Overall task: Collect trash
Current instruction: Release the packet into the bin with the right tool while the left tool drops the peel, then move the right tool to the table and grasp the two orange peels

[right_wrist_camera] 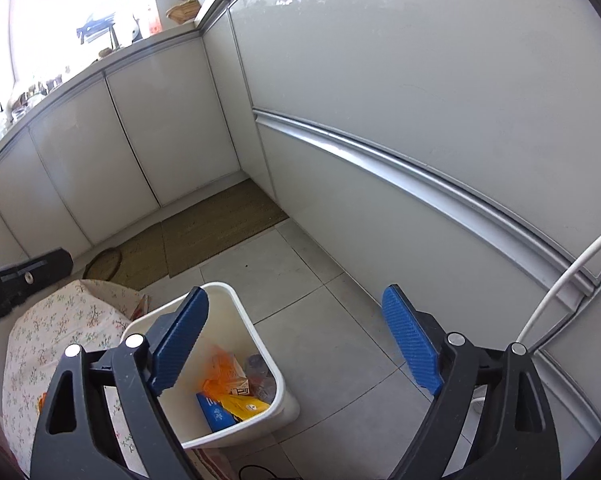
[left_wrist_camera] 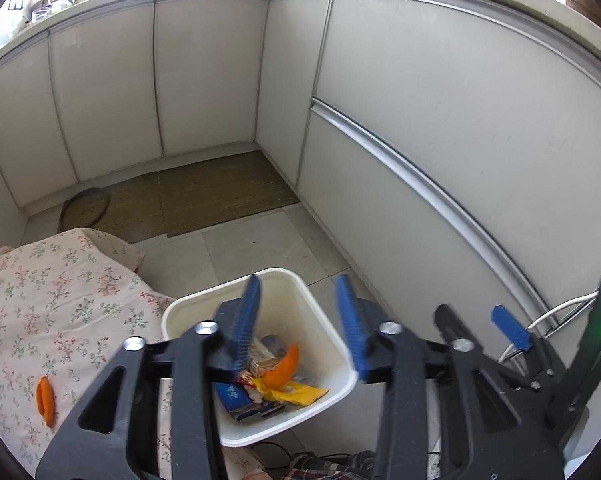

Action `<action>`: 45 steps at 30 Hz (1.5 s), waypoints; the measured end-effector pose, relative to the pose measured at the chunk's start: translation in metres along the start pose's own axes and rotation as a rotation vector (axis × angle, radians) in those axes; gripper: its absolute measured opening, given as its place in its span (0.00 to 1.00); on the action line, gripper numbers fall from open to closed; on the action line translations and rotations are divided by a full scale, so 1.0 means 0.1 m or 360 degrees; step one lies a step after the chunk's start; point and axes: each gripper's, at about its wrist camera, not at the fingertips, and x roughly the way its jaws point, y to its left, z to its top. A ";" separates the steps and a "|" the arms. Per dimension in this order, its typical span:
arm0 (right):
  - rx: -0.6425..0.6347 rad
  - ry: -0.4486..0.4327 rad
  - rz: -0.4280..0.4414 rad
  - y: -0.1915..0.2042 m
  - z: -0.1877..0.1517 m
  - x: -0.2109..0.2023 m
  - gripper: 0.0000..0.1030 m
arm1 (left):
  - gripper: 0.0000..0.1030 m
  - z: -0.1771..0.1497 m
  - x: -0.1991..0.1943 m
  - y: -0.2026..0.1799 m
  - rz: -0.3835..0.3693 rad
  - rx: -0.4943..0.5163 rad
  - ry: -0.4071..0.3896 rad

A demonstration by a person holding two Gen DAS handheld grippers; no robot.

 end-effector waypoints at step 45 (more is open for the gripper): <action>-0.0815 0.0344 0.0428 3.30 -1.34 -0.03 0.91 | 0.83 -1.67 -1.20 3.46 0.0808 -0.0927 0.0134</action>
